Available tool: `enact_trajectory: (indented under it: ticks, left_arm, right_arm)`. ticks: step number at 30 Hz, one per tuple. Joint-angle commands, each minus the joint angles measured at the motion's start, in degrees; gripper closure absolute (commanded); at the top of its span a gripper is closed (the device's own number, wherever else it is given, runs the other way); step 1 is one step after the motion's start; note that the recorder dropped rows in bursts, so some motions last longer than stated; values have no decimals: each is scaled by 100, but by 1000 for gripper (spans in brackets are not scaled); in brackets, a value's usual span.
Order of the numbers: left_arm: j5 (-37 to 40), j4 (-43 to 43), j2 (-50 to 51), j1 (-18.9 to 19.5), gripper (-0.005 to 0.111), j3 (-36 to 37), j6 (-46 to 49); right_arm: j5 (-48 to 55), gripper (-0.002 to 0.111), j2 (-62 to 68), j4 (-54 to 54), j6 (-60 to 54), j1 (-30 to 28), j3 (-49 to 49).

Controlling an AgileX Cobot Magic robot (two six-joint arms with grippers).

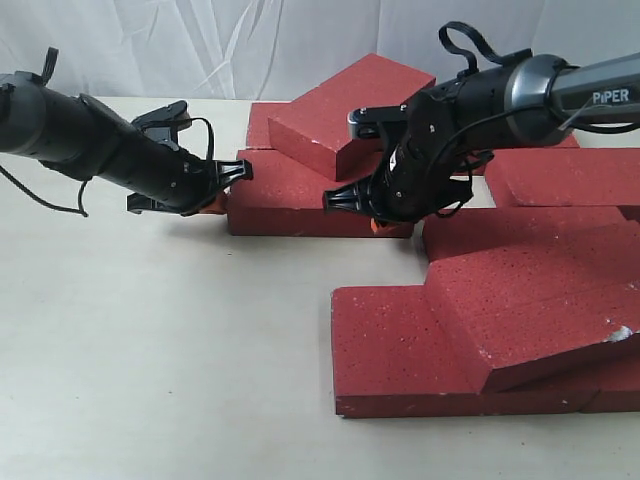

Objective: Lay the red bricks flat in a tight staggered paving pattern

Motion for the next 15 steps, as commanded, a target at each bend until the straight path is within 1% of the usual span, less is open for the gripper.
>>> enact_trajectory:
  ticks: [1, 7, 12, 15]
  left_arm:
    - [-38, -82, -16, -19, 107, -10, 16]
    - [-122, -254, -16, -19, 107, -34, 16]
    - [261, -360, 143, -19, 107, -341, 16]
    - [341, -374, 265, -19, 107, -443, 16]
  right_arm:
    - [-154, 109, 59, -89, 64, -24, -25]
    - [-498, 109, 63, -89, 64, -24, -25]
    - [-557, 109, 163, -89, 109, -24, -25]
    - [-456, 109, 173, -37, 109, -24, -25]
